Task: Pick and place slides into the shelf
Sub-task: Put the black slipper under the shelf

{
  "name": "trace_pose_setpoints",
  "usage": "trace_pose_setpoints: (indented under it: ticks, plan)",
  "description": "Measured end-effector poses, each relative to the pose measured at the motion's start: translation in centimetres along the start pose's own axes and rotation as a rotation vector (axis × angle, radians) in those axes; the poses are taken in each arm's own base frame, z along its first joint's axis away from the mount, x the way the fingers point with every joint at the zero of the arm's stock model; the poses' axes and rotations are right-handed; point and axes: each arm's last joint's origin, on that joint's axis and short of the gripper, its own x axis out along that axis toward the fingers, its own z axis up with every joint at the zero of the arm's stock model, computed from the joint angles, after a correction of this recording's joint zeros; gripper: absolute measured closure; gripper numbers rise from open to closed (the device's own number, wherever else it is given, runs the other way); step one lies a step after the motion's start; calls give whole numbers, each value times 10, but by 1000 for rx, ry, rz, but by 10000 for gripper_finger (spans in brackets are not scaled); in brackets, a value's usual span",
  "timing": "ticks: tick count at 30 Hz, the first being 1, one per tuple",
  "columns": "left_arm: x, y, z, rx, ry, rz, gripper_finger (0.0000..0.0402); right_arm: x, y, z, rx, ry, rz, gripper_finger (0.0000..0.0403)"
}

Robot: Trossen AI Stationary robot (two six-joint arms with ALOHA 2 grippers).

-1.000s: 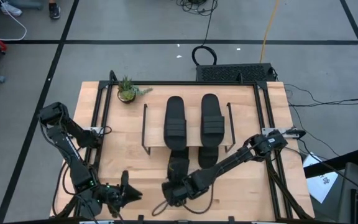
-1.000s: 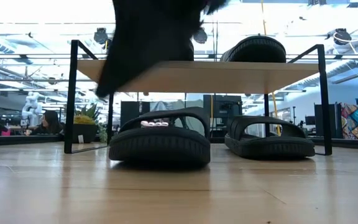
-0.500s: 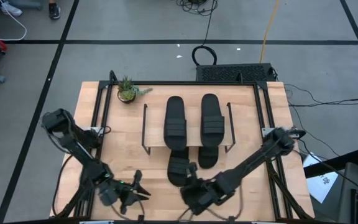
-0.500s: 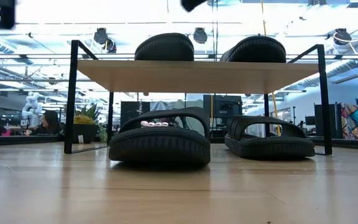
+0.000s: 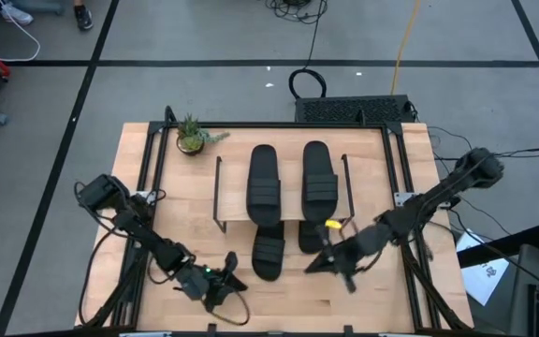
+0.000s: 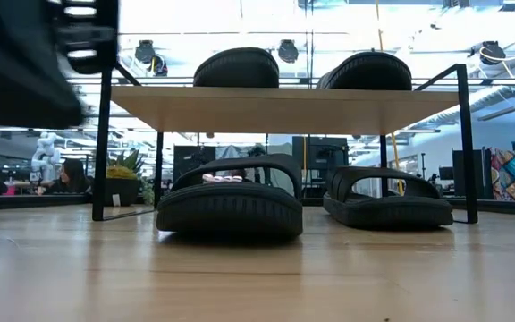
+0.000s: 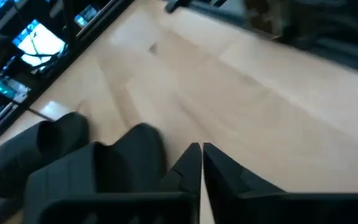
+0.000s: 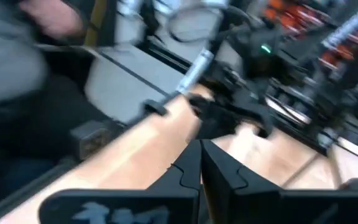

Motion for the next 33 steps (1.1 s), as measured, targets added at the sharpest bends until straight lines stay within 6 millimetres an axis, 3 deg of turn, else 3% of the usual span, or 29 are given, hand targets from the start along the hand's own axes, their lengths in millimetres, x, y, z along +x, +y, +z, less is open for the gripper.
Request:
trace_pose_setpoints:
  ticks: [5,12,18,26,30,33]
  plan:
    - [7,12,-1,90,56,14,396,-43,-8,1,3,-238,178,402]
    - [12,18,11,264,133,-10,401,-81,-13,-2,19,-311,68,403]
    - [21,29,25,182,177,-44,401,-87,-10,-13,22,-296,51,403]
    - [61,29,18,175,269,-38,401,-87,-13,-13,36,-275,-45,403]
    - [63,31,30,144,246,-51,402,-86,-13,-14,35,-270,-43,403]
    - [63,33,28,96,261,-69,402,-86,-13,-13,35,-271,-43,403]
